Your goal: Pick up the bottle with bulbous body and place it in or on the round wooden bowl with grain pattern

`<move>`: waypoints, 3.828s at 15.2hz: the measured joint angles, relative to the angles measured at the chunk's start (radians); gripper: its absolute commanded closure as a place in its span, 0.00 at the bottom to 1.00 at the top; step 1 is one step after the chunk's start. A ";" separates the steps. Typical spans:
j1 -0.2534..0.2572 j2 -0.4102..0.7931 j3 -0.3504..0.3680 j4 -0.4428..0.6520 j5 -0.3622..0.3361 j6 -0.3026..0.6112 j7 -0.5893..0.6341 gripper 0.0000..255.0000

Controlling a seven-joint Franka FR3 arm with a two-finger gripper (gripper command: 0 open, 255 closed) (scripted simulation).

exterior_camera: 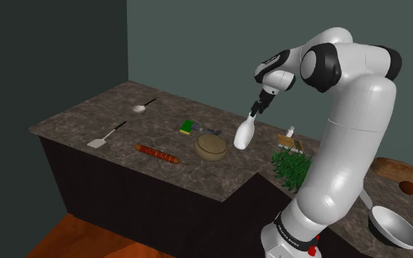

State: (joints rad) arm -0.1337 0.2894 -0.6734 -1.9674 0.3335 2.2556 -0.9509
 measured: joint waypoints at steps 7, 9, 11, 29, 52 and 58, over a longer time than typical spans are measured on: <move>-0.045 0.094 0.037 0.022 0.083 0.049 -0.062 0.00; -0.054 0.117 0.048 0.025 0.102 0.064 -0.073 0.00; -0.056 0.120 0.050 0.023 0.106 0.069 -0.077 0.00; -0.048 0.104 0.041 0.028 0.090 0.051 -0.064 1.00; -0.001 -0.046 -0.026 0.159 -0.059 -0.190 0.047 1.00; 0.000 -0.065 -0.033 0.217 -0.080 -0.261 0.065 1.00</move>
State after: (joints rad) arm -0.1335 0.2240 -0.7065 -1.7507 0.2533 1.9942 -0.8864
